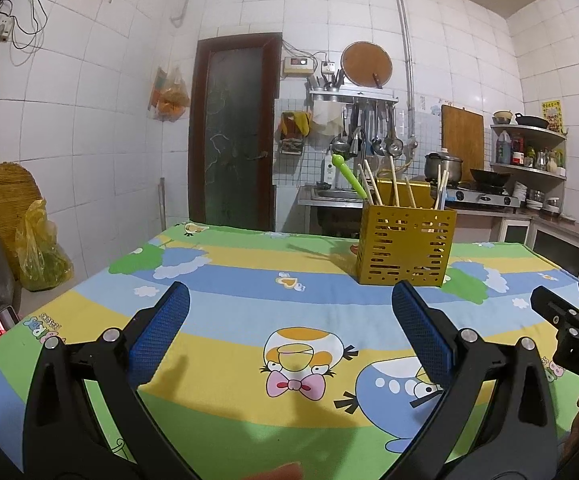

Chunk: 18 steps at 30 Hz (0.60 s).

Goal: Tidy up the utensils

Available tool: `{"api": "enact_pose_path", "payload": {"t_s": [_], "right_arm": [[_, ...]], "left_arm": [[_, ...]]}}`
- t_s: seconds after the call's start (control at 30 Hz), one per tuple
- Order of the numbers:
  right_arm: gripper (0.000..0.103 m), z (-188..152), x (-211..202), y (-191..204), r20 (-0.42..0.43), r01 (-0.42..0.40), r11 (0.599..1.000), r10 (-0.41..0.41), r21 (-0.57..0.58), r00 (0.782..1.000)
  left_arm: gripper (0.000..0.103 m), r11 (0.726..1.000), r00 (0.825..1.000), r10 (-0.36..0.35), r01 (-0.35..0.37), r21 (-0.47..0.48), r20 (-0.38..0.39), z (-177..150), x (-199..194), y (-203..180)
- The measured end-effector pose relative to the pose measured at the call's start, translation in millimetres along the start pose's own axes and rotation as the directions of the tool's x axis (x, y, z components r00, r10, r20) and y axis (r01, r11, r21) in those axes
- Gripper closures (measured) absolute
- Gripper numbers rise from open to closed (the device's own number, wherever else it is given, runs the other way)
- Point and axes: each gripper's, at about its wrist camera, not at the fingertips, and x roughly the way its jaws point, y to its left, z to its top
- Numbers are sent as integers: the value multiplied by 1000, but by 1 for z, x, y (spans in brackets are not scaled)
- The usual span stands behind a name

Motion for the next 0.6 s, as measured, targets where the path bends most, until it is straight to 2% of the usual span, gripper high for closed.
{"api": "enact_pose_path", "payload": {"t_s": [0.6], "right_arm": [[5, 0, 0, -1, 1, 0, 1000, 0, 1, 1000]], "left_arm": [[5, 1000, 1000, 1, -1, 7, 17, 1, -2, 1]]}}
